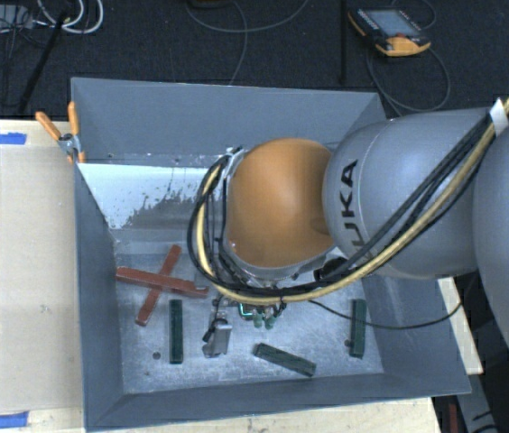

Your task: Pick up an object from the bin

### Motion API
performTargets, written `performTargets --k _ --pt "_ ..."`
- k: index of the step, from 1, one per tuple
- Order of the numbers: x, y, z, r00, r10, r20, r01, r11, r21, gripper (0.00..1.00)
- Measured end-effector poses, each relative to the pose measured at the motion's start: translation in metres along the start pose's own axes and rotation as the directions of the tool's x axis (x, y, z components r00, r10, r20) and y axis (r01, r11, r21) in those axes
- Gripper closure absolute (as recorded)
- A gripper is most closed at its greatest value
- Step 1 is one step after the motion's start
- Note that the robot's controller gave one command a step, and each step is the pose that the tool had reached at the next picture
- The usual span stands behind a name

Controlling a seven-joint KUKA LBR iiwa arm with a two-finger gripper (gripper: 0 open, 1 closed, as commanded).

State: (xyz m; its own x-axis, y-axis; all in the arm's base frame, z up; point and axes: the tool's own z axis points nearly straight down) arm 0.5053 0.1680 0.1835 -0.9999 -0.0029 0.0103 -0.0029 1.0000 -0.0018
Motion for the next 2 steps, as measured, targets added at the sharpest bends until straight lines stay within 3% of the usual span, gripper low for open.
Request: performTargets --k 1,2 --pt "-0.083 0.017 0.099 0.966 -0.258 0.010 0.258 0.966 0.001 0.00" --pt "-0.099 0.032 0.111 0.982 -0.188 0.011 0.188 0.982 0.000 0.00"
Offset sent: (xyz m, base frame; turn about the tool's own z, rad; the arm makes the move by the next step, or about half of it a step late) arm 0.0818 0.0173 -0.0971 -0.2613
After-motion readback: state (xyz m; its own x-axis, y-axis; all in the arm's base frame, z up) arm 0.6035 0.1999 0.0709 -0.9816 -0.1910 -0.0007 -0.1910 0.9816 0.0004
